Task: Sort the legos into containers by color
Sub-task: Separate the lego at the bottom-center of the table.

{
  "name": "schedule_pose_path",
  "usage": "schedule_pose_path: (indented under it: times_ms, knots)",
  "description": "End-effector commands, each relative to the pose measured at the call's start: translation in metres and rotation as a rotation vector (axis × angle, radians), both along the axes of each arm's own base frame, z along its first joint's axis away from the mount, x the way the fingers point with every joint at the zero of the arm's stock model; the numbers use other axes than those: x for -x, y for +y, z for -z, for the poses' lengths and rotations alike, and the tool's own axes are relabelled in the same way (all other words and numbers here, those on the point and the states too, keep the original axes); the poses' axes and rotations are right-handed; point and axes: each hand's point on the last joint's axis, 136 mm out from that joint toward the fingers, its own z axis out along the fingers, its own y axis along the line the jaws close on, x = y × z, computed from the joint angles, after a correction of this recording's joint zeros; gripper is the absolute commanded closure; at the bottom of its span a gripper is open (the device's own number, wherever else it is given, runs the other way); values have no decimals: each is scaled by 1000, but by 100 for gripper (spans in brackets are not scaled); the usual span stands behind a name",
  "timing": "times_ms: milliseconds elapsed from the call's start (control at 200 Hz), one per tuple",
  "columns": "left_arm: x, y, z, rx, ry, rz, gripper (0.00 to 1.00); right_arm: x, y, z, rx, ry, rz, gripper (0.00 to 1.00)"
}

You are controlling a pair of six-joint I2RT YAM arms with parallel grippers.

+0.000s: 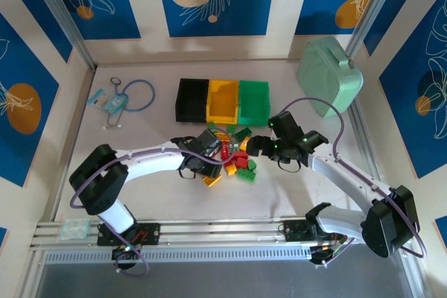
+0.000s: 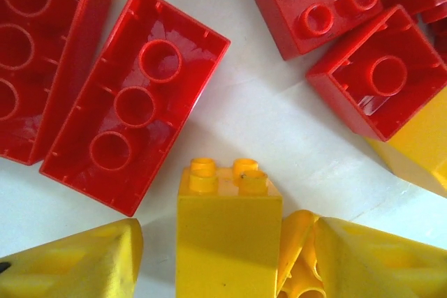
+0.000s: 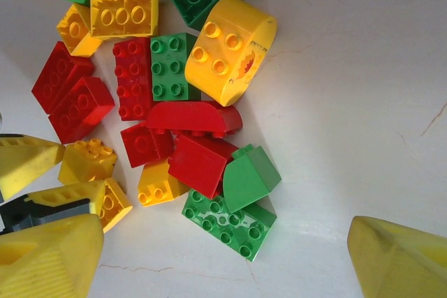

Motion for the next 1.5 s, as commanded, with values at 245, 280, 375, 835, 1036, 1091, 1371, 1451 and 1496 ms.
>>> schedule_pose_path:
  times_ms: [245,280,375,835,1036,1091,1371,1451,1496]
  knots:
    - [5,3,-4,14,-9,4,39,0,8,-8,-28,0,-8,10]
    - [5,2,-3,18,-7,4,40,0,8,-8,-27,1,-8,10]
    - [3,2,-2,18,-9,-4,43,-1,10,-10,-29,0,-13,10]
    - [-3,7,3,12,-10,-23,52,1,13,-4,-8,12,-16,10]
    - [-3,5,1,14,-6,-17,58,0,13,-4,-7,10,-17,11]
    - [-3,3,1,17,1,-13,57,-1,14,-4,-7,10,-17,11]
    - [0,7,9,1,21,-21,55,-1,14,0,-5,17,-16,11]
    - [-1,6,6,6,13,-22,60,0,14,1,-2,17,-15,11]
    - [-3,4,4,8,8,-23,64,-1,13,1,-1,14,-14,11]
